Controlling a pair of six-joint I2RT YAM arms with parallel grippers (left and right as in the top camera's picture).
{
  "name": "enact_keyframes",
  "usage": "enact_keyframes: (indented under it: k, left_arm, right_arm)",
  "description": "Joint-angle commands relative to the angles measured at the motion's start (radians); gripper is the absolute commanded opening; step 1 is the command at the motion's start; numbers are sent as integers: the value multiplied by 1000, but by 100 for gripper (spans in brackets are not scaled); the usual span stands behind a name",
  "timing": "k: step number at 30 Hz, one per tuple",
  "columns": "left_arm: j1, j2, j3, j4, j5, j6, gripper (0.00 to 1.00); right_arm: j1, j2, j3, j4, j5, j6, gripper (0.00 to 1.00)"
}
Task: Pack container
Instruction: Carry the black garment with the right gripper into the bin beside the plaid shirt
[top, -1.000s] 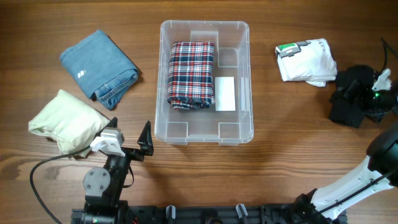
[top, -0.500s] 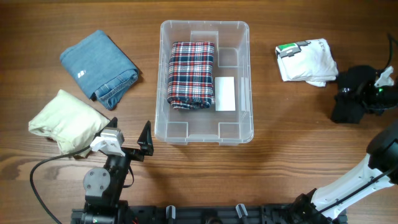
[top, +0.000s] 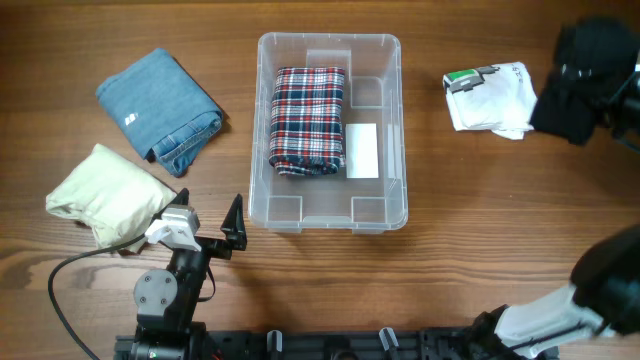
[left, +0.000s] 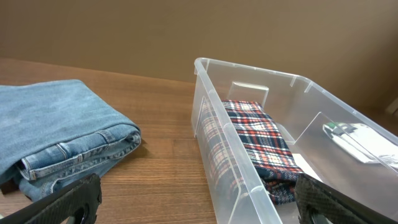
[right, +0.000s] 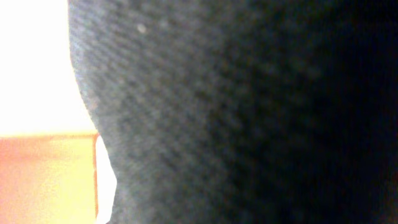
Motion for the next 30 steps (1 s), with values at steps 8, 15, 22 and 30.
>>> enact_keyframes:
  k: [8, 15, 22, 30]
  left_arm:
    - [-5, -1, -8, 3, 8, 16, 100]
    - [-5, -1, -8, 3, 8, 16, 100]
    - [-5, -1, -8, 3, 8, 16, 100]
    - [-5, -1, -8, 3, 8, 16, 100]
  right_arm:
    - [673, -182, 38, 167, 301, 242, 19]
    - [930, -39, 38, 256, 616, 494, 20]
    - [967, 157, 38, 324, 625, 565, 20]
    - [967, 270, 37, 311, 646, 596, 29]
